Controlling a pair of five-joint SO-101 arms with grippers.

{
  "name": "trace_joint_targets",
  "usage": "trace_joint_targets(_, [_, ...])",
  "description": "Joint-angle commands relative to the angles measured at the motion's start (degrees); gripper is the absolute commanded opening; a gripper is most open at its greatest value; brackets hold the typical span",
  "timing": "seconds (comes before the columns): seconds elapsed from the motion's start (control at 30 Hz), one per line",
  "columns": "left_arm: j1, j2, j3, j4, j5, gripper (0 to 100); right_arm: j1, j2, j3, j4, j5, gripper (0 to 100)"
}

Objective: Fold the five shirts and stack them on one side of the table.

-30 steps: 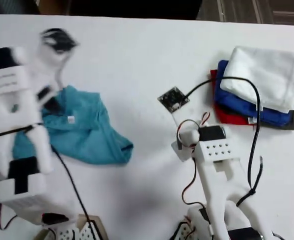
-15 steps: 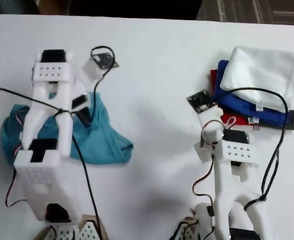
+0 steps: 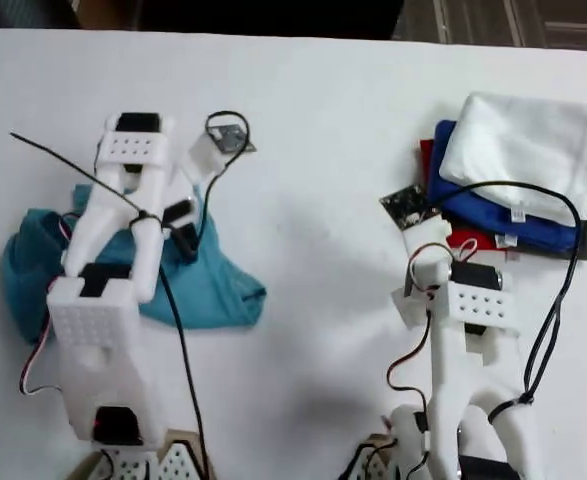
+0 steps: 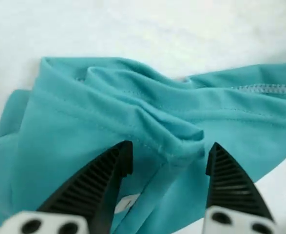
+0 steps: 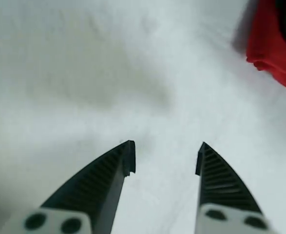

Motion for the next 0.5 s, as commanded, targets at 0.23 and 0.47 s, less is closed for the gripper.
trace_joint_targets(0.23, [-0.3,-0.5,-10.9,3.5,3.0,2,0.2,-2.2,1.5,-2.4,0.4,21.2])
trace_joint_targets(0.47, [6.1,-0.6,-35.9,12.1,12.0,2,0.1,-2.2,9.9,-11.7,0.2,21.2])
